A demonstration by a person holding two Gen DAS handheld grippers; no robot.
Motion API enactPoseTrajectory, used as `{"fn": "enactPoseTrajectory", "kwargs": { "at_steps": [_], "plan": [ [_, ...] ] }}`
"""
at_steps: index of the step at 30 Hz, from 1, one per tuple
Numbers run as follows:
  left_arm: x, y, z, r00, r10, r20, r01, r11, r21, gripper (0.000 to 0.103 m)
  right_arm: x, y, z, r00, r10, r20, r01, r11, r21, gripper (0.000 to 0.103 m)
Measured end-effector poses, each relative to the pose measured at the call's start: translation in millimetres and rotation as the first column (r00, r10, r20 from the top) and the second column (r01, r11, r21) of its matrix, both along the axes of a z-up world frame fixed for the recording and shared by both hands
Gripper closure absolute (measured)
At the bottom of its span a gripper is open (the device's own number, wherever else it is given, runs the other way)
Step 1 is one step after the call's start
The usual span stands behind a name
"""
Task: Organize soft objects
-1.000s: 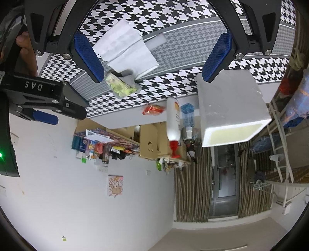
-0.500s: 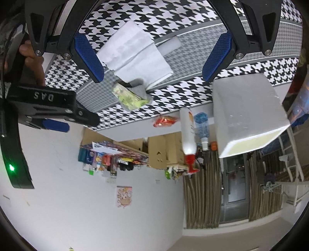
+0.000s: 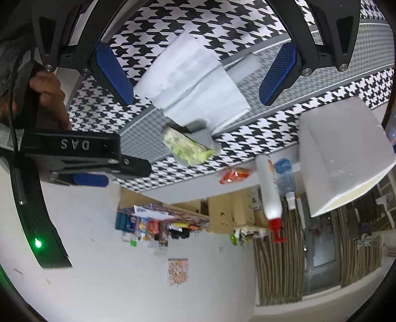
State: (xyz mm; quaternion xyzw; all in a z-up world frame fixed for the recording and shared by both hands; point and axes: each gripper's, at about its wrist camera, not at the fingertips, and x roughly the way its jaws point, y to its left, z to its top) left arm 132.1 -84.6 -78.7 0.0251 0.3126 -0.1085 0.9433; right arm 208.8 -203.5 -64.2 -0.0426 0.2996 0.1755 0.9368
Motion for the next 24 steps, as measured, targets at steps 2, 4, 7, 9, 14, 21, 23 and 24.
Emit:
{"fn": "enactPoseTrajectory", "kwargs": {
  "at_steps": [2,4,7,9,14,21,23,24],
  "plan": [
    [3,-2,-5,1.0,-0.008,-0.021,0.008,1.0,-0.003,0.001,3,0,-2,1.0,0.005,-0.009,-0.005,1.0,-0.004,0.005],
    [7,-5,-11,0.999,-0.014,-0.049,0.014,1.0,0.0,0.002,7,-1,-3,1.0,0.011,-0.021,-0.011,1.0,-0.002,0.005],
    [12,-9,-18,0.996,-0.018,-0.087,0.02,1.0,0.021,0.006,12,-1,-7,0.999,0.013,-0.035,-0.014,1.0,-0.006,0.005],
    [16,-11,-22,0.994,-0.025,-0.11,0.028,0.999,0.024,0.009,14,-1,-9,0.999,0.019,-0.045,-0.019,1.0,-0.008,0.005],
    [23,-21,-30,0.987,-0.063,-0.147,0.069,0.997,0.038,0.018,22,0,-12,0.998,0.03,-0.064,-0.03,1.0,-0.009,0.005],
    [35,-33,-44,0.967,-0.125,-0.22,0.137,0.99,0.042,0.034,34,-1,-14,0.995,0.04,-0.094,-0.04,0.999,-0.005,0.005],
    [42,-32,-49,0.962,-0.11,-0.25,0.125,0.991,0.042,0.036,37,-2,-15,0.994,0.043,-0.098,-0.043,0.999,-0.005,0.005],
    [45,-31,-51,0.96,-0.104,-0.259,0.119,0.992,0.044,0.036,38,-2,-16,0.994,0.045,-0.099,-0.046,0.999,-0.007,0.005]
  ]
}}
